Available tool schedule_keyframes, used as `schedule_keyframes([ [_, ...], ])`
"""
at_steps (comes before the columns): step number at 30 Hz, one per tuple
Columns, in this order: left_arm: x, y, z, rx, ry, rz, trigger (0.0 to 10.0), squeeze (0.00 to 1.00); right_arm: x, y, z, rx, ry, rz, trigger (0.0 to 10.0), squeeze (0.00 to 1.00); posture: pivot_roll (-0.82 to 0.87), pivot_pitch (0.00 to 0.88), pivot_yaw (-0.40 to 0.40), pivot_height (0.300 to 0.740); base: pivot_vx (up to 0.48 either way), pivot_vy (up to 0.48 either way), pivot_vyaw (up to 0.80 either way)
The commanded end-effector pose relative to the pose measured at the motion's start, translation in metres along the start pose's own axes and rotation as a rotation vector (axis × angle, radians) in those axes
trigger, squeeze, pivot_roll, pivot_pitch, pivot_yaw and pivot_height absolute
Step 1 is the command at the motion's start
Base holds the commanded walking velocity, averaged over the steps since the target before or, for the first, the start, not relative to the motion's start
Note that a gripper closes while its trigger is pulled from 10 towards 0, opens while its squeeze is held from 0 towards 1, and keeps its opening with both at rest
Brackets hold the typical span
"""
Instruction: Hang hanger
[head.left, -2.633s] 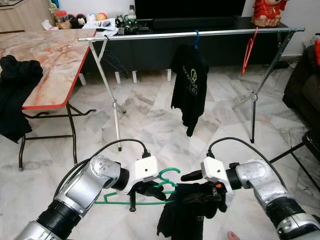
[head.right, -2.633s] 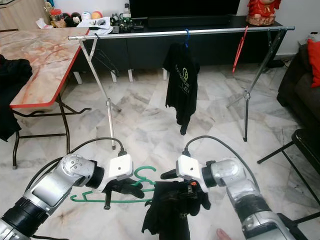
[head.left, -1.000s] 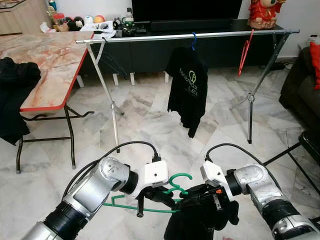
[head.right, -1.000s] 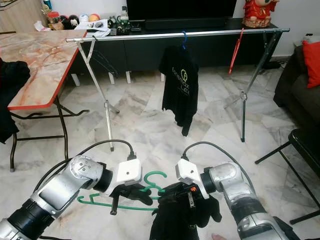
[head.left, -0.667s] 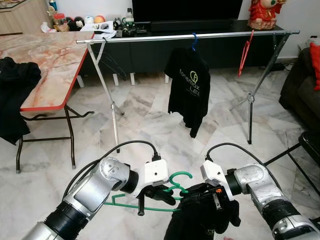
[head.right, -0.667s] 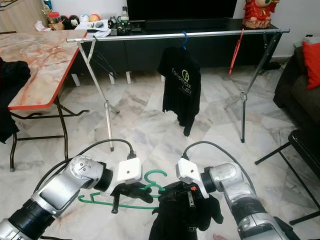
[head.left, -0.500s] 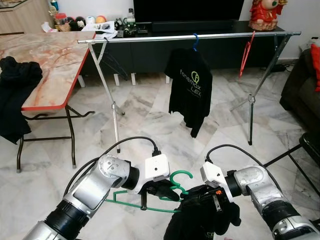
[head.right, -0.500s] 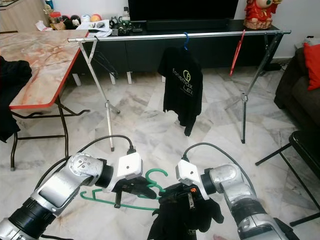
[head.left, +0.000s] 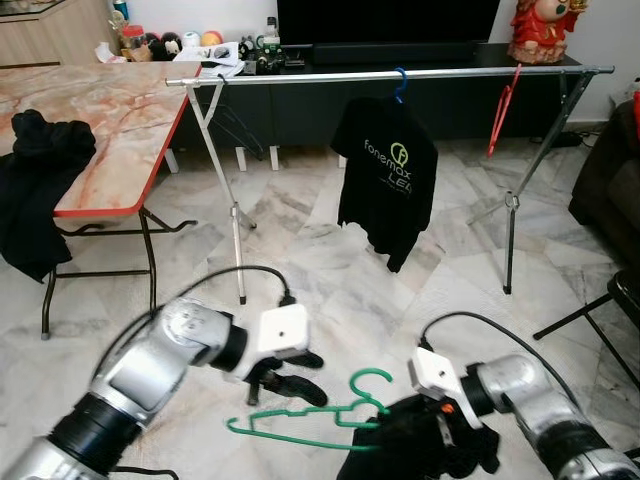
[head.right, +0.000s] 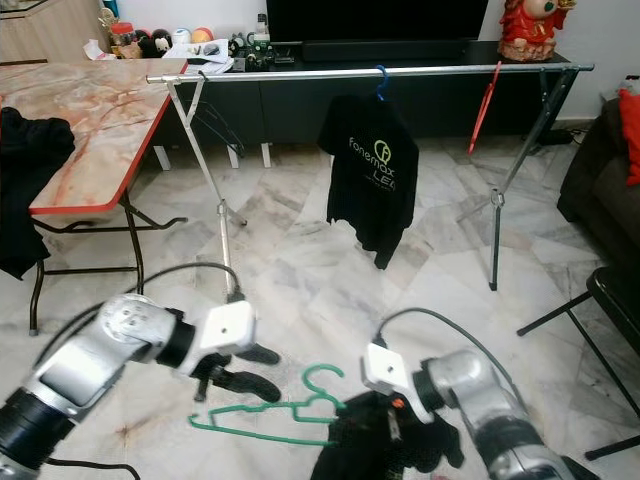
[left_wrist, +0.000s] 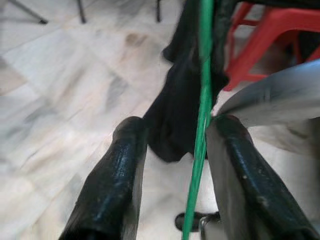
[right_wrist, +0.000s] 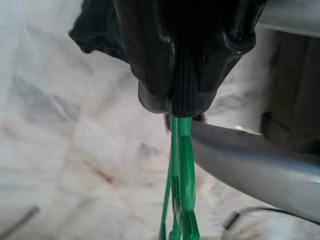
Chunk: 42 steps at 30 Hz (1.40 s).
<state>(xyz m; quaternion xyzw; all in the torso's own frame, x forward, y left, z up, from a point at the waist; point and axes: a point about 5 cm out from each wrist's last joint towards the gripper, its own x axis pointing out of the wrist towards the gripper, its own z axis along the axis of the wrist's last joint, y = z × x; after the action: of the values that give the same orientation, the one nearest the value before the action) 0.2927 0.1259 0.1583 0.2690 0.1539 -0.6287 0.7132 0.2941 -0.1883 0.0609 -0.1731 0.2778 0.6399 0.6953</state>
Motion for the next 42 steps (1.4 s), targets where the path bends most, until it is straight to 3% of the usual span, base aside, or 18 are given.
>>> schedule_keyframes([
  [1, -0.01, 0.009, 0.0, 0.003, -0.003, 0.086, 10.0, 1.0, -0.006, -0.004, -0.004, 0.004, 0.015, -0.095, 0.0, 0.0, 0.09, 0.098, -0.01, 0.74, 0.0, 0.0, 0.0],
  [2, -0.017, 0.016, -0.003, -0.034, -0.023, 0.163, 10.0, 1.0, -0.009, -0.005, -0.013, 0.013, 0.062, -0.162, 0.0, 0.0, 0.09, 0.103, -0.013, 0.74, 0.0, 0.0, 0.0],
  [4, -0.019, 0.018, -0.003, -0.051, -0.042, 0.199, 10.0, 1.0, -0.01, -0.005, -0.015, 0.012, 0.068, -0.186, 0.0, 0.0, 0.09, 0.104, -0.014, 0.74, 0.0, 0.0, 0.0],
  [6, -0.027, 0.024, -0.003, -0.12, -0.138, 0.319, 10.0, 1.0, -0.013, -0.007, -0.017, 0.044, 0.02, -0.277, 0.0, 0.0, 0.08, 0.107, -0.02, 0.74, 0.0, 0.0, 0.0],
  [7, -0.027, 0.024, -0.003, -0.12, -0.138, 0.319, 10.0, 1.0, -0.013, -0.007, -0.017, 0.044, 0.02, -0.277, 0.0, 0.0, 0.08, 0.107, -0.02, 0.74, 0.0, 0.0, 0.0],
  [9, -0.031, 0.028, -0.01, -0.156, -0.161, 0.441, 10.0, 1.0, -0.018, -0.013, -0.017, 0.052, 0.02, -0.376, 0.0, 0.0, 0.09, 0.108, -0.021, 0.74, 0.0, 0.0, 0.0],
  [10, -0.035, 0.033, -0.022, -0.231, -0.17, 0.587, 10.0, 1.0, -0.023, -0.019, -0.014, 0.055, 0.01, -0.466, 0.0, 0.0, 0.09, 0.105, -0.021, 0.74, 0.0, 0.0, 0.0],
  [11, -0.036, 0.034, -0.027, -0.248, -0.173, 0.63, 10.0, 0.98, -0.024, -0.021, -0.011, 0.059, -0.005, -0.49, 0.0, 0.0, 0.08, 0.104, -0.021, 0.74, 0.0, 0.0, 0.0],
  [12, -0.037, 0.034, -0.032, -0.26, -0.173, 0.686, 10.0, 0.2, -0.025, -0.024, -0.007, 0.053, -0.024, -0.519, 0.0, 0.0, 0.08, 0.102, -0.019, 0.74, 0.0, 0.0, 0.0],
  [13, -0.038, 0.033, -0.042, -0.321, -0.169, 0.75, 10.0, 0.0, -0.027, -0.028, 0.0, 0.042, -0.042, -0.562, 0.0, 0.0, 0.08, 0.101, -0.02, 0.74, 0.0, 0.0, 0.0],
  [23, -0.027, 0.018, -0.075, -0.44, -0.137, 0.853, 10.0, 0.0, -0.039, -0.048, 0.049, -0.059, -0.117, -0.667, 0.0, 0.0, 0.07, 0.079, -0.022, 0.74, 0.0, 0.0, 0.0],
  [27, -0.007, 0.004, -0.097, -0.462, -0.031, 0.815, 10.0, 0.0, -0.043, -0.052, 0.093, -0.179, -0.194, -0.653, 0.0, 0.0, 0.06, 0.058, -0.025, 0.74, 0.0, 0.0, 0.0],
  [30, 0.005, -0.003, -0.104, -0.482, -0.009, 0.798, 10.0, 0.0, -0.042, -0.049, 0.11, -0.234, -0.219, -0.627, 0.0, 0.0, 0.06, 0.05, -0.024, 0.74, 0.0, 0.0, 0.0],
  [39, 0.033, -0.012, -0.119, -0.455, 0.064, 0.783, 10.0, 0.0, -0.044, -0.039, 0.145, -0.291, -0.304, -0.606, 0.0, 0.0, 0.04, 0.037, -0.03, 0.74, 0.0, 0.0, 0.0],
  [42, 0.041, -0.016, -0.121, -0.4, 0.111, 0.73, 10.0, 0.0, -0.04, -0.037, 0.153, -0.31, -0.307, -0.594, 0.0, 0.0, 0.04, 0.047, -0.038, 0.74, 0.0, 0.0, 0.0],
])
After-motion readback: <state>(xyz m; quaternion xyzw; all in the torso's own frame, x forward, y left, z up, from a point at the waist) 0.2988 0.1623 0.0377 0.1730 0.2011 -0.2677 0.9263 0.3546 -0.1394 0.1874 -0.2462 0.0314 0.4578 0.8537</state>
